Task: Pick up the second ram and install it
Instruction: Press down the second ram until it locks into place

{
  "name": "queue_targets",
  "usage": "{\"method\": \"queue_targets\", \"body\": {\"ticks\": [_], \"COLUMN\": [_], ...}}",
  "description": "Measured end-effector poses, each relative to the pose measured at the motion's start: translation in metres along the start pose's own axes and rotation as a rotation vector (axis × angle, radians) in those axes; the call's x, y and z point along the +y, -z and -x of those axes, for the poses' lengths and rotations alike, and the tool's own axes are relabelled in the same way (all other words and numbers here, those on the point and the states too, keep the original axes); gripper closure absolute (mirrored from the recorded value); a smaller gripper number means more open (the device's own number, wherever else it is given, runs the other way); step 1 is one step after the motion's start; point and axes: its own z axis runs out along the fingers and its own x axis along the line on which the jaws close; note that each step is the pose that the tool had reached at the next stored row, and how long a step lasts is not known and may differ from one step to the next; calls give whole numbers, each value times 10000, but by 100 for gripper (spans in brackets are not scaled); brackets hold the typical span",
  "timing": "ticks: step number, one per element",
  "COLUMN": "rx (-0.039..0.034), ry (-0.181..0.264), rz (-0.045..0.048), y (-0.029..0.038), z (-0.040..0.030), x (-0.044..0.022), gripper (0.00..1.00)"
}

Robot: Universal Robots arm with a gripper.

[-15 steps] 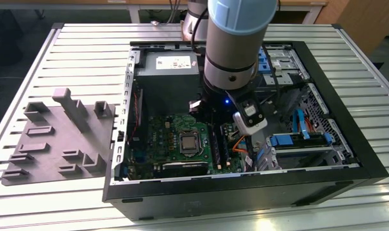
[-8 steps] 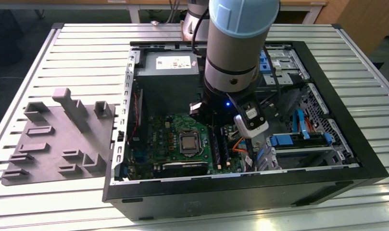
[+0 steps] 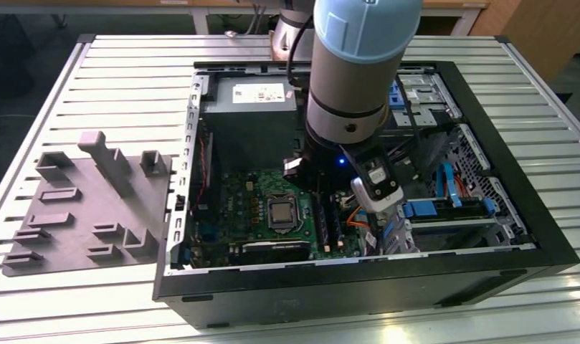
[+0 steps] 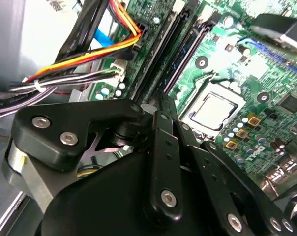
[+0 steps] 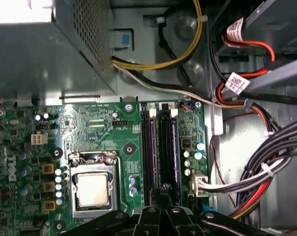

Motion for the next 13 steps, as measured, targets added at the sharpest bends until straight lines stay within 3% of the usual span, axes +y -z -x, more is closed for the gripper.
{"method": "queue_targets", "body": {"ticks": [13], "rx": [0], "ry": [-1], "rz": [0], "y": [6], "z": [9], "x": [-128], "gripper": [89]}}
